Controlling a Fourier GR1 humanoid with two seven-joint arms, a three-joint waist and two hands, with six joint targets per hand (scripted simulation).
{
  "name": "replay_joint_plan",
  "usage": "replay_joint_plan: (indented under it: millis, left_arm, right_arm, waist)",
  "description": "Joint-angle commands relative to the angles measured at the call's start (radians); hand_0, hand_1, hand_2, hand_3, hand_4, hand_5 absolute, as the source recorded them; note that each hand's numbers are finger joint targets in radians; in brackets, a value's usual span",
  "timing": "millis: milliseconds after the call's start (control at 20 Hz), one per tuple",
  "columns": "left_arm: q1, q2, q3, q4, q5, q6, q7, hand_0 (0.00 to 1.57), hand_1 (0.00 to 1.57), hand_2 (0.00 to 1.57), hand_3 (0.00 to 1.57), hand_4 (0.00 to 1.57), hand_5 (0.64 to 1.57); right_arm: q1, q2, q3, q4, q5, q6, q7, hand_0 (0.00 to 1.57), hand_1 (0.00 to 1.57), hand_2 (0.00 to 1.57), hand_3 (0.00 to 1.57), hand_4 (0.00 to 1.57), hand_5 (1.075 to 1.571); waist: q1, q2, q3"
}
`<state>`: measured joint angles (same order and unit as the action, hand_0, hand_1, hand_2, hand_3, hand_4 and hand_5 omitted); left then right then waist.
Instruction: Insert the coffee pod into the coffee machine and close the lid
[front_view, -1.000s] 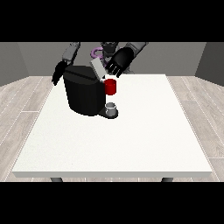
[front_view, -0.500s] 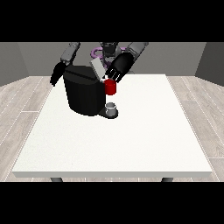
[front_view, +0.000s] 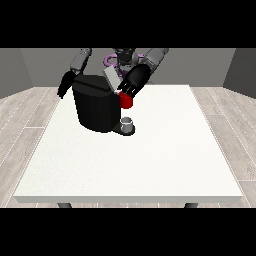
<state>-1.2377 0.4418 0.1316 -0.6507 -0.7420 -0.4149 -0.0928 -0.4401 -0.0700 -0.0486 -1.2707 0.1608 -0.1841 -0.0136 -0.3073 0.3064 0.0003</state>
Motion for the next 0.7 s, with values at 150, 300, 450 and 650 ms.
replay_joint_plan:
  millis: [150, 300, 450, 650]
  left_arm:
    - [-0.027, -0.017, 0.001, 0.008, -0.005, 0.015, 0.006, 1.23, 1.23, 1.27, 1.21, 0.39, 1.571]
    - [-0.008, 0.019, -0.002, 0.016, -0.016, 0.017, -0.038, 1.21, 1.21, 1.24, 1.21, 0.36, 1.571]
    - [-0.039, -0.003, 0.002, 0.021, -0.015, 0.030, -0.019, 1.20, 1.20, 1.22, 1.17, 0.36, 1.571]
    - [-0.060, -0.008, -0.008, 0.002, -0.034, 0.056, 0.007, 1.24, 1.24, 1.26, 1.20, 0.29, 1.571]
  right_arm:
    - [-0.041, -0.030, -0.028, 0.013, -0.016, 0.017, 0.035, 0.00, 0.00, 0.00, 0.00, 0.00, 1.571]
    - [-0.019, -0.020, -0.017, -0.003, 0.005, -0.010, 0.017, 0.00, 0.00, 0.00, 0.00, 0.14, 1.571]
    - [-0.040, 0.010, 0.004, -0.005, 0.011, -0.021, 0.071, 0.00, 0.00, 0.00, 0.00, 0.00, 1.571]
    - [-0.066, -0.054, -0.055, 0.027, -0.031, 0.026, 0.051, 0.00, 0.00, 0.00, 0.00, 0.00, 1.571]
  waist:
    - [0.008, -0.004, -0.0001]
    - [0.014, 0.004, -0.0002]
    - [0.006, -0.003, -0.0003]
    - [0.006, -0.001, 0.0002]
